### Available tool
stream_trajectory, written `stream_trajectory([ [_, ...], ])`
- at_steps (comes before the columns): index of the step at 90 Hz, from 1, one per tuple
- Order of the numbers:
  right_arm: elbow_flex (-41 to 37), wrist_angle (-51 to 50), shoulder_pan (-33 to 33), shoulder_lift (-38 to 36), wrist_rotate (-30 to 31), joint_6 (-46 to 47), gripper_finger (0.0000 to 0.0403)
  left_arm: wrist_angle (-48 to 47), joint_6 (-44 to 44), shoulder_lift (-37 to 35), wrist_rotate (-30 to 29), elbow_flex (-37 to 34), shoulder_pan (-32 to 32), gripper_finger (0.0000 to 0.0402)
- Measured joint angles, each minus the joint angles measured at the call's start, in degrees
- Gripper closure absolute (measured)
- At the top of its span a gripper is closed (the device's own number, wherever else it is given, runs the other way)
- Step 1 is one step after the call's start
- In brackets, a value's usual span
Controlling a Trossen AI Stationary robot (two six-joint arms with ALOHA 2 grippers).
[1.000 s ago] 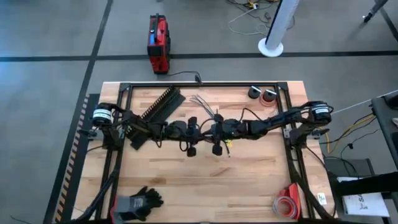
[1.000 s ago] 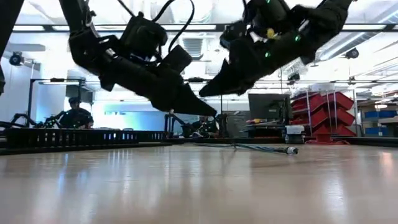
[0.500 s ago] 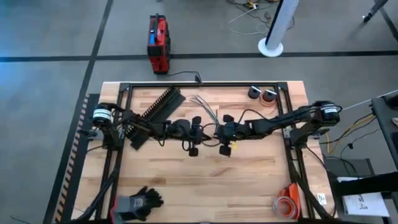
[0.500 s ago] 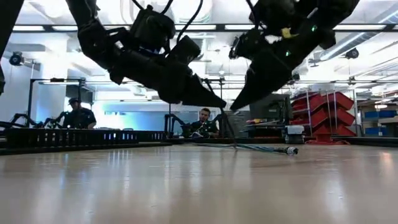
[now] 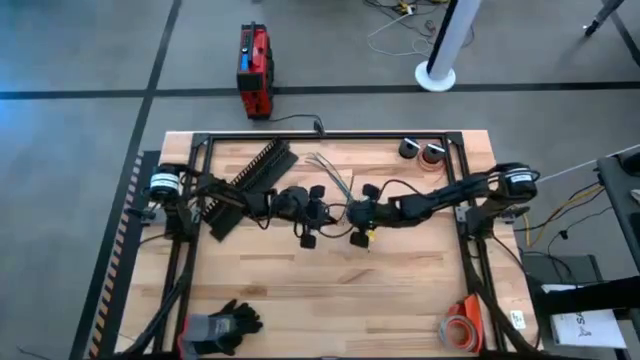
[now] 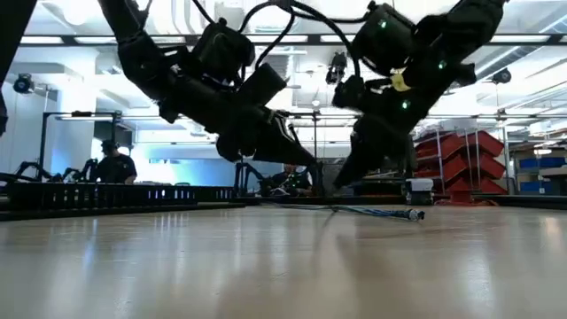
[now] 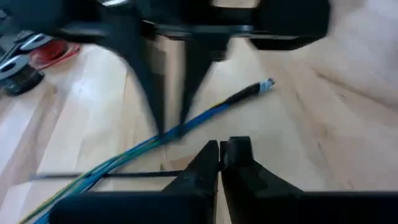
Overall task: Ziptie cables
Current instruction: Wrap the cable wires together using a black zip tie
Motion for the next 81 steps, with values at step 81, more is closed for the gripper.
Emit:
stream_trajectory([
  [81,0.0,3.1,-10.3,8.6,-9.0,-2.2,0.0401,-17.2,7.9,2.1,13.2,8.6,4.7,0.0401],
])
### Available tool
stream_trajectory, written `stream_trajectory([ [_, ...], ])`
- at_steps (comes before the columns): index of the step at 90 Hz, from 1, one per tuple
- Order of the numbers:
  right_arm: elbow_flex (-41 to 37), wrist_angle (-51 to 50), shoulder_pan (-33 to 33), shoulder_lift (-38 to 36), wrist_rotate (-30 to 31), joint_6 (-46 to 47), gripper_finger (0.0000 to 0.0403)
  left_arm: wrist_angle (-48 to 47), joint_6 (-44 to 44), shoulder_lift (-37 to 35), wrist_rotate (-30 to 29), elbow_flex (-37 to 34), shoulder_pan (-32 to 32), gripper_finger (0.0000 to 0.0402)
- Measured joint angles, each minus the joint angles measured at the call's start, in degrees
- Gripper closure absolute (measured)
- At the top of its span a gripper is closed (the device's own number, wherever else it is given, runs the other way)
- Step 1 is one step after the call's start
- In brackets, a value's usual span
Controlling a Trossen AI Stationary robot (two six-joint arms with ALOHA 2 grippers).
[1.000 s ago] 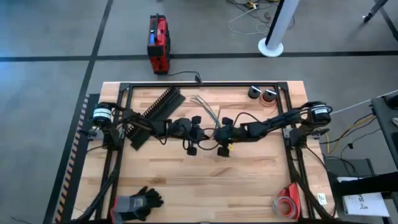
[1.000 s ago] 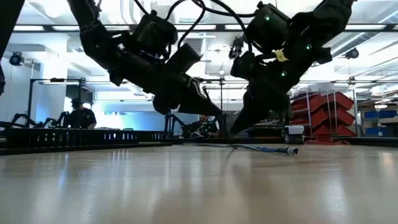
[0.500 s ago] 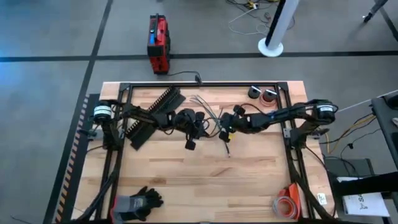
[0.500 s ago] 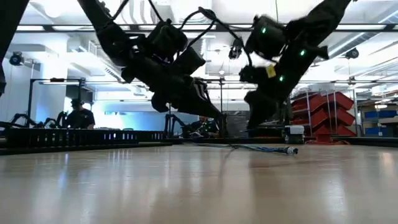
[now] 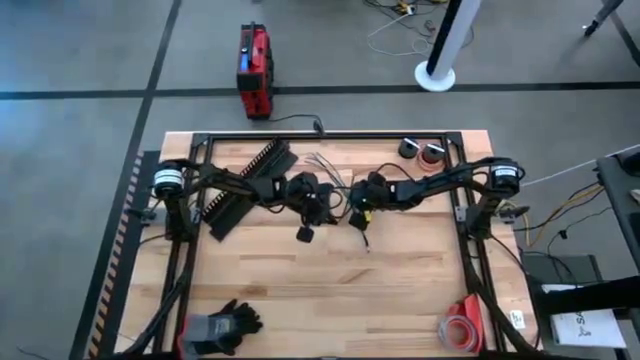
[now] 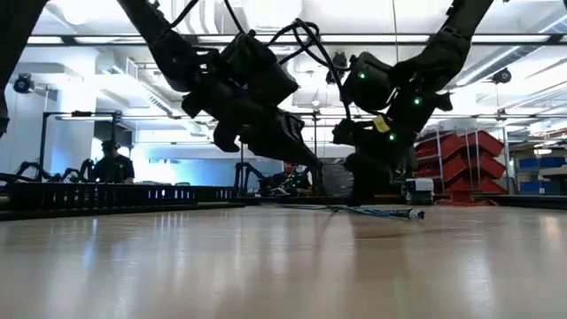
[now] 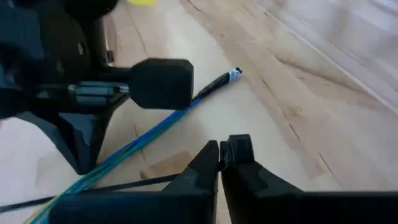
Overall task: Ziptie cables
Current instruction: Wrap the cable wires together using a black zip tie
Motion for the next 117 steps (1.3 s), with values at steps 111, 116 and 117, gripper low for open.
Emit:
stream_trajectory([
  [111,1.8,2.8,-0.3,-7.0,-1.7,4.0,0.04,-7.0,4.5,-0.6,7.0,0.4,-0.2,0.0402],
  [116,0.8,1.5,-0.8,-9.2,0.1,8.8,0.0399,-7.1,4.5,-0.6,7.0,0.4,-0.5,0.0402],
  [117,0.5,1.3,-0.9,-9.6,0.3,9.8,0.0398,-7.1,4.5,-0.6,7.0,0.4,-0.5,0.0402],
])
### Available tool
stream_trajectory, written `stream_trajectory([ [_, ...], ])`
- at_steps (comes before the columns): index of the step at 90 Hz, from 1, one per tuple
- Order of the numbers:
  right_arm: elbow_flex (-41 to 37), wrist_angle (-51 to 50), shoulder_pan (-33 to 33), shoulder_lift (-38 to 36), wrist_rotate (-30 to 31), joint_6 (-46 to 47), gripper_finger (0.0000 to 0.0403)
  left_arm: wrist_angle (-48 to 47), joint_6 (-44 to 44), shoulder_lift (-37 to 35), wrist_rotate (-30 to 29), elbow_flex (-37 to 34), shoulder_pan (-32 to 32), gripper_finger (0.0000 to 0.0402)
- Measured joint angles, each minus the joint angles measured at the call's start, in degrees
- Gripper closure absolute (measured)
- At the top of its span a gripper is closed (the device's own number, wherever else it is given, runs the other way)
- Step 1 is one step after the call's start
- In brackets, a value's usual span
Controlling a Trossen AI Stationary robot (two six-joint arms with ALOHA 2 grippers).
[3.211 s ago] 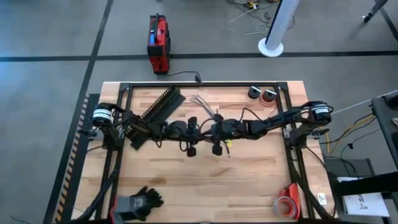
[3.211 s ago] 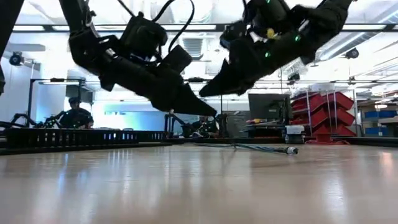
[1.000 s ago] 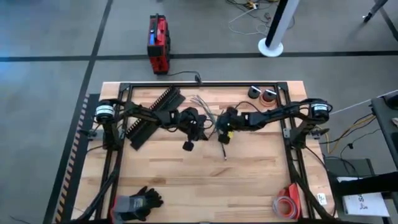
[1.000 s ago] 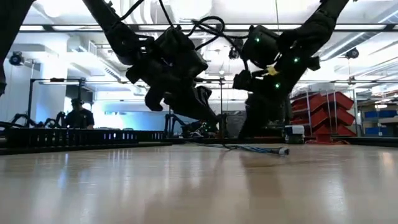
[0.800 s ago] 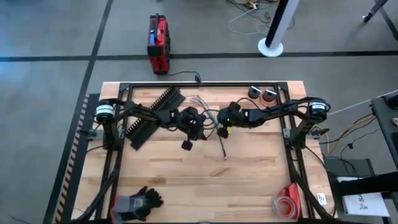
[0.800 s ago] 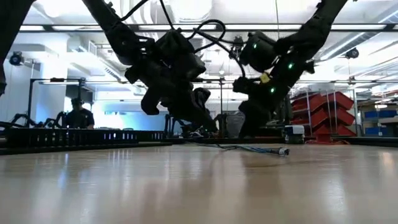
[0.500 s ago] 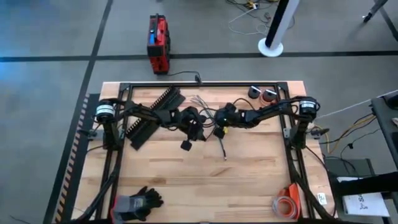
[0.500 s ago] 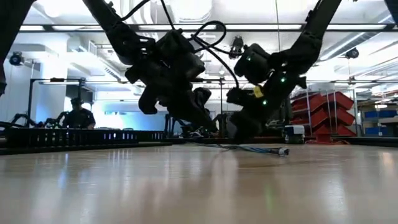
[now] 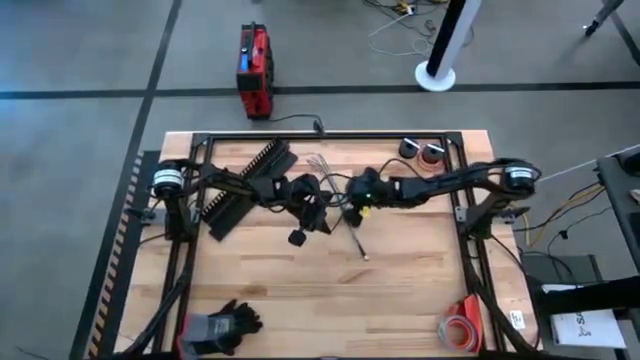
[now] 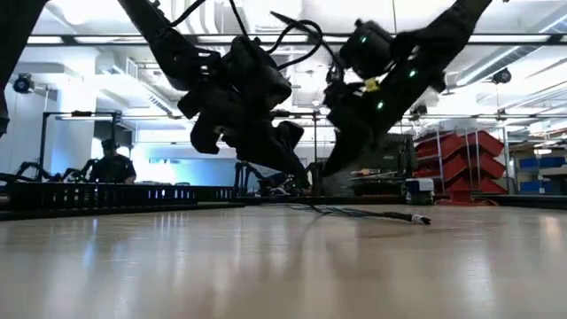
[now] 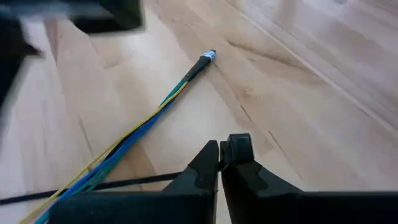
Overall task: Ziptie cables
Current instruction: Wrap the cable wires together using a black zip tie
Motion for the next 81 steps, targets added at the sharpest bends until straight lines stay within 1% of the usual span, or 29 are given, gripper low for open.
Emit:
stream_trajectory([
  [10,-2.4,-0.2,-1.3,-1.8,0.1,9.8,0.0376,-0.1,-0.2,0.0,0.0,0.0,-0.2,0.0402],
  [18,-4.0,0.1,-3.0,-2.1,-0.1,16.9,0.0342,-0.1,-0.2,0.0,0.0,0.0,-0.2,0.0402],
  [25,-4.4,0.5,-5.1,-0.8,0.5,22.5,0.0311,-0.1,-0.1,0.0,-0.1,0.0,-0.2,0.0402],
  [32,-4.5,0.9,-6.4,1.5,0.5,25.6,0.0285,0.0,-0.1,0.0,-0.1,0.0,-0.2,0.0402],
  [43,-4.5,6.2,-7.9,5.3,0.1,25.9,0.0259,0.0,0.2,-0.1,-0.8,0.0,-0.2,0.0402],
  [52,-4.3,9.4,-9.0,8.7,-0.2,26.0,0.0251,-0.2,0.9,-0.1,-2.1,0.0,-0.2,0.0402],
  [63,-4.0,11.1,-10.0,11.5,-1.0,26.7,0.0254,-0.3,0.9,-0.1,-2.5,0.0,-0.2,0.0402],
  [81,-4.0,10.9,-9.1,11.2,-0.9,26.5,0.027,-0.4,0.9,-0.1,-2.7,0.0,-0.2,0.0402],
])
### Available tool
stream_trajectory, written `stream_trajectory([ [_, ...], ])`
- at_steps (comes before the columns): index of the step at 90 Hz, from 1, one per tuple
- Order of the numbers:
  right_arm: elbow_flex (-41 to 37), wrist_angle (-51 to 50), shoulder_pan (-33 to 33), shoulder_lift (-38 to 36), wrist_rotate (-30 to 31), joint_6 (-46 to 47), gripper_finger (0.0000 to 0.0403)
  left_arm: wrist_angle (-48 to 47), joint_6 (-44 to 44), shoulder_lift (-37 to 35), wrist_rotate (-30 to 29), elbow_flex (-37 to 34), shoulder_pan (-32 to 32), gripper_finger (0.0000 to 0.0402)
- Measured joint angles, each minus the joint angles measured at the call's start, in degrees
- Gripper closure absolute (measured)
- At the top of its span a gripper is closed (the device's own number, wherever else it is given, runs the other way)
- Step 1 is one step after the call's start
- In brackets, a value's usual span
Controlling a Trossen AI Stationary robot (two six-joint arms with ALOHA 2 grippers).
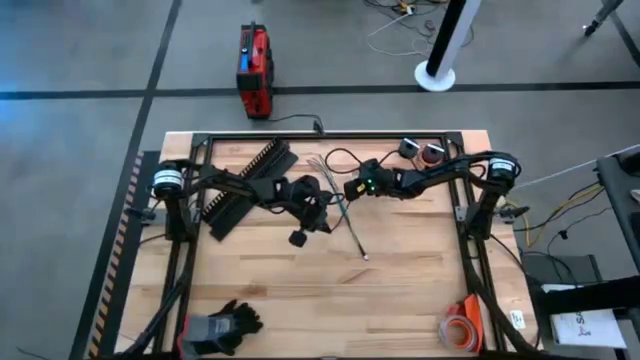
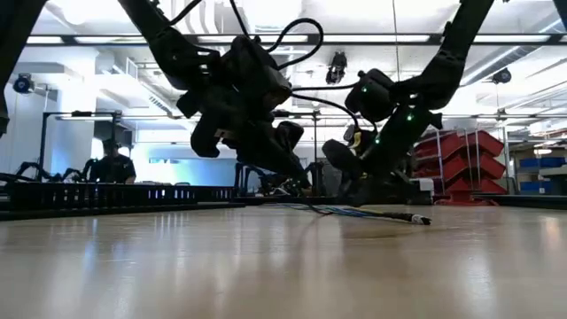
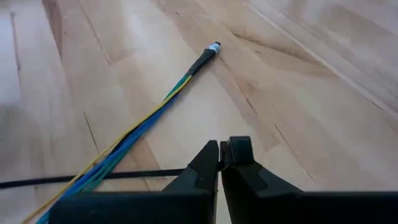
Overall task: Ziptie cables
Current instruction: Wrap the cable wires together using a black zip tie
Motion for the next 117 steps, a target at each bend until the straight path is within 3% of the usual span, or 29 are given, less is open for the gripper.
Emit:
stream_trajectory([
  [38,-0.2,0.0,1.3,-1.3,-6.2,0.2,0.0294,0.0,-0.7,0.0,-0.2,0.0,0.2,0.0402],
  [67,-0.2,0.2,2.4,-1.3,-6.6,0.5,0.0312,-0.4,-1.1,0.0,-0.3,0.0,0.3,0.0402],
  [96,-0.2,0.1,5.4,-1.4,-6.7,0.5,0.0363,-1.8,-1.1,0.0,-3.1,0.0,0.4,0.0402],
  [117,-0.3,1.9,9.7,-1.4,0.9,-0.3,0.04,-2.2,-1.3,0.0,-3.1,0.0,0.6,0.0402],
])
